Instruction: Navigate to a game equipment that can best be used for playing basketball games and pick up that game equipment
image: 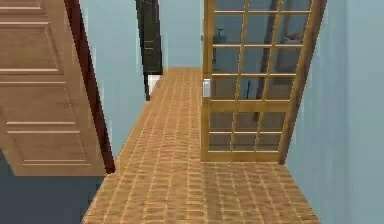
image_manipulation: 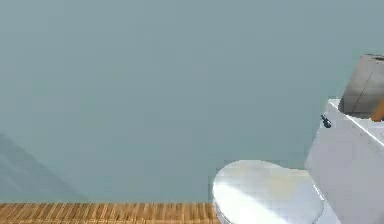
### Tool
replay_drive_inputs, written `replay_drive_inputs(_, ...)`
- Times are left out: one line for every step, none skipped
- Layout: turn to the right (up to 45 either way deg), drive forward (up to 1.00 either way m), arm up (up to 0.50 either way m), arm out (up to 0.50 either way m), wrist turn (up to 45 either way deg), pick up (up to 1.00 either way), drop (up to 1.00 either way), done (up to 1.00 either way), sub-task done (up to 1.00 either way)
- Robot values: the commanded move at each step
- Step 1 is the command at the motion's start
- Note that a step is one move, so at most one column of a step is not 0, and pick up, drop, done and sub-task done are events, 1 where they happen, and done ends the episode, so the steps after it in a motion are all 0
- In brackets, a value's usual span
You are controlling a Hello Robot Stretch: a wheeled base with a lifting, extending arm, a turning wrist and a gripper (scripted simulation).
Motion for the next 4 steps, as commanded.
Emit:
replay_drive_inputs(-45.0,0.00,0.00,0.00,0.0,0.00,0.00,0.00,0.00)
replay_drive_inputs(0.0,0.40,0.00,0.00,0.0,0.00,0.00,0.00,0.00)
replay_drive_inputs(-33.0,0.00,0.00,0.00,0.0,0.00,0.00,0.00,0.00)
replay_drive_inputs(0.0,1.00,0.00,0.00,0.0,0.00,0.00,0.00,0.00)
